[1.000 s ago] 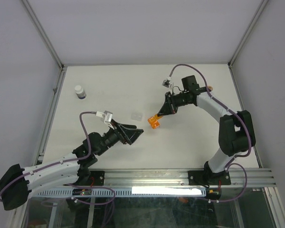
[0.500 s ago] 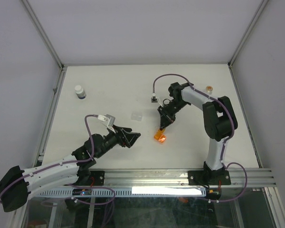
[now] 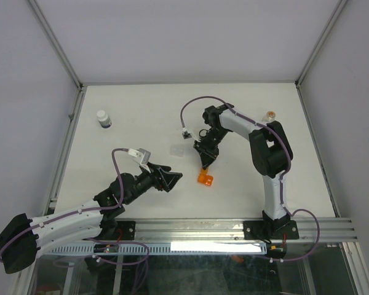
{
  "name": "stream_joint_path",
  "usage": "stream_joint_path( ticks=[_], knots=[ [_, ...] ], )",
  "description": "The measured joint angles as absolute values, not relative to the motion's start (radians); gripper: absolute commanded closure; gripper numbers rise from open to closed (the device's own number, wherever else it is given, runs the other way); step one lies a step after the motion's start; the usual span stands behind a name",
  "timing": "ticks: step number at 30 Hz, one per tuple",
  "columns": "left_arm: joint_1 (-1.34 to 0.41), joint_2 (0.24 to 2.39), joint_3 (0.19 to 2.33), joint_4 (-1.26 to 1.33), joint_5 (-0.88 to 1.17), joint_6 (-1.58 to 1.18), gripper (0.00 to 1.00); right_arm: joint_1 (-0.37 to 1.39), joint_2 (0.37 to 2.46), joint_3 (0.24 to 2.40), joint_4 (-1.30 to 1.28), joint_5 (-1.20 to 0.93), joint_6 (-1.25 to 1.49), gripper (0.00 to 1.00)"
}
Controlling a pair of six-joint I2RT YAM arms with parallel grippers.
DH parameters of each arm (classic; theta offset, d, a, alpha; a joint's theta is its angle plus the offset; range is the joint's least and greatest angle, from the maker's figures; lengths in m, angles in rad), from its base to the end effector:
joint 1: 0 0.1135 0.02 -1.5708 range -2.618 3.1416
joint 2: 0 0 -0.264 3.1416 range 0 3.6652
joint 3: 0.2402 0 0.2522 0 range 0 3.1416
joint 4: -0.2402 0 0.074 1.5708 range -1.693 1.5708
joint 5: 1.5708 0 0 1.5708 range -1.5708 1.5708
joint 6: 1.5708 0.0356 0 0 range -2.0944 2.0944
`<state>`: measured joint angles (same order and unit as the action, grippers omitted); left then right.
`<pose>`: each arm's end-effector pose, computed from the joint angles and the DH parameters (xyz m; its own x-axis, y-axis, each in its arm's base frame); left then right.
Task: Sort the pills into containers
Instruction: Place the pill container at the center of the board.
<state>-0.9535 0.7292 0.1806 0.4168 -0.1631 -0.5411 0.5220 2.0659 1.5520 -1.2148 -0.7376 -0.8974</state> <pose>0.1040 -0.1366 0.1985 -0.4317 -0.2699 -0.8607 0.5706 0.6573 -0.4923 0.3109 0.2065 0.1785 -0.3171 -0.8498 -0.4211 -0.8421 0.0481 0.5371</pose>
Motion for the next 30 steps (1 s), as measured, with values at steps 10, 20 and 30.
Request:
stream_joint_path(
  ticks=[10,20,30],
  knots=[
    [-0.953,0.729,0.181,0.417,-0.154,-0.539,0.26,0.522,2.003,1.552,-1.153,-0.673,-0.856,0.52],
    [-0.953,0.683,0.169,0.435,-0.154,-0.533,0.18,0.534,1.528,1.25,-0.978,-0.752,-0.812,0.53],
    [-0.926,0.73,0.175,0.516,-0.156,-0.519,0.01,0.538,1.315,0.957,-0.854,-0.948,-0.962,0.57]
  ],
)
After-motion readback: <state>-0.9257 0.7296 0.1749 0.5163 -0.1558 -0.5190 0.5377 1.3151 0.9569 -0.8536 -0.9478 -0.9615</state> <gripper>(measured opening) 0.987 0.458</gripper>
